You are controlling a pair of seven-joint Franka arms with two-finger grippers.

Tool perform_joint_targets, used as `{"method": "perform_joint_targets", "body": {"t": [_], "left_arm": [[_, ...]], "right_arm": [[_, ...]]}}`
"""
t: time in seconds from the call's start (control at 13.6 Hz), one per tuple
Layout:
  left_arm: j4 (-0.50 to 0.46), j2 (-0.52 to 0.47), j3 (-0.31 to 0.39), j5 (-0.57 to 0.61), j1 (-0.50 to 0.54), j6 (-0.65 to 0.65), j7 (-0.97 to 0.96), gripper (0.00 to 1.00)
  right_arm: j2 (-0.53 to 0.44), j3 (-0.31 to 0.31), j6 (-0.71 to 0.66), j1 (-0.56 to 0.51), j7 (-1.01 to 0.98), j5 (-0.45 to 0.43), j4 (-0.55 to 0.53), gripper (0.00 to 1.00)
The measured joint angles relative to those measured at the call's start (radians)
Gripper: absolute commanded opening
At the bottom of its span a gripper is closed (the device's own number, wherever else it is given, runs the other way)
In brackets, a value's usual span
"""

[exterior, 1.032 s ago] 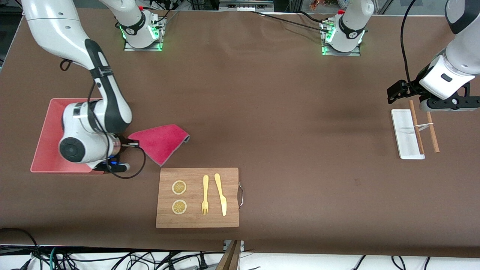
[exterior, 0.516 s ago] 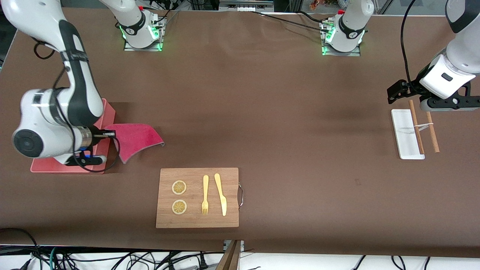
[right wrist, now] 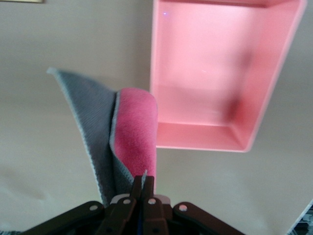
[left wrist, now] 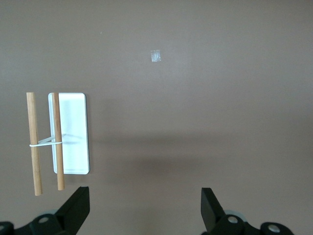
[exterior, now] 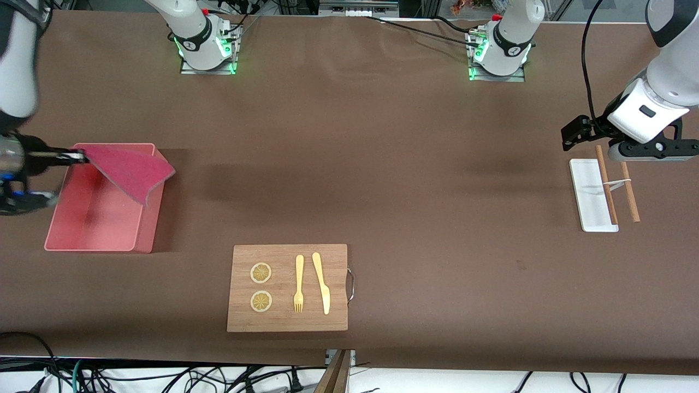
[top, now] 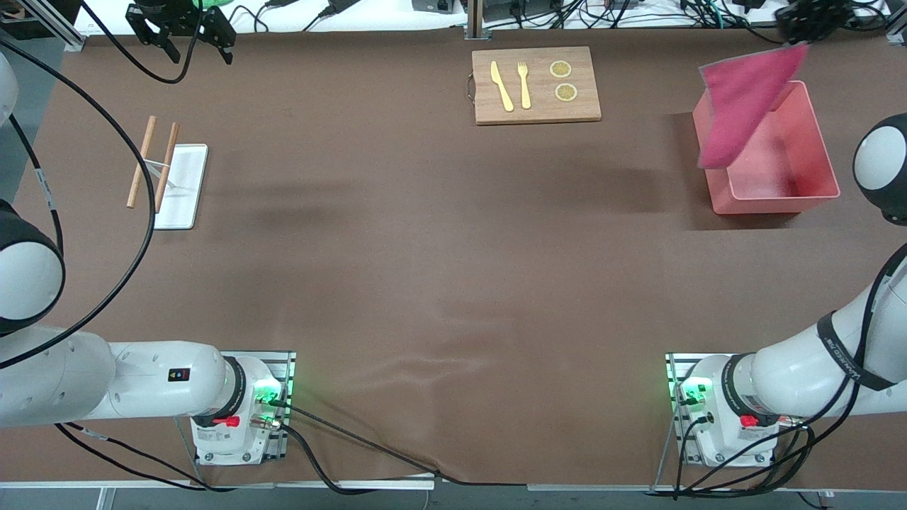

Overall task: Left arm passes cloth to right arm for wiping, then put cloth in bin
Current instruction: 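Carry the cloth over the pink bin with the right gripper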

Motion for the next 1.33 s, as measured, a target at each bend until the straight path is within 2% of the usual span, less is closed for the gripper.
{"method": "perform_joint_targets", "body": {"t": [0.15,0.37,0.81,1.11,1.18,1.25,1.33], "left_arm": [[0.000,0.000,-0.009,0.000,0.000,0.001,0.000,1.00],[0.002,0.000,-0.009,0.000,0.000,0.005,0.000,1.00],[0.007,0.001,-0.009,0.000,0.000,0.005,0.000,1.00],[0.008,0.001,-0.009,0.000,0.000,0.005,0.000,1.00],[0.008,0.001,-0.009,0.000,0.001,0.005,0.000,1.00],[0.008,0.001,-0.009,0.000,0.001,0.005,0.000,1.00],[0.008,0.001,-0.009,0.000,0.001,0.005,0.000,1.00]], "right_arm": [[0.001,-0.072,-0.011,-0.008,-0.126,-0.042,0.012,0.00],[0.025,-0.119,0.018,-0.027,-0.230,-0.075,-0.009,0.00],[0.108,-0.120,0.302,-0.033,-0.240,-0.065,-0.224,0.00],[0.154,-0.119,0.527,-0.032,-0.240,-0.015,-0.356,0.00],[0.167,-0.119,0.585,-0.032,-0.240,0.006,-0.387,0.05],[0.182,-0.119,0.631,-0.032,-0.240,0.024,-0.408,0.73],[0.196,-0.119,0.658,-0.032,-0.240,0.035,-0.417,1.00]]}}
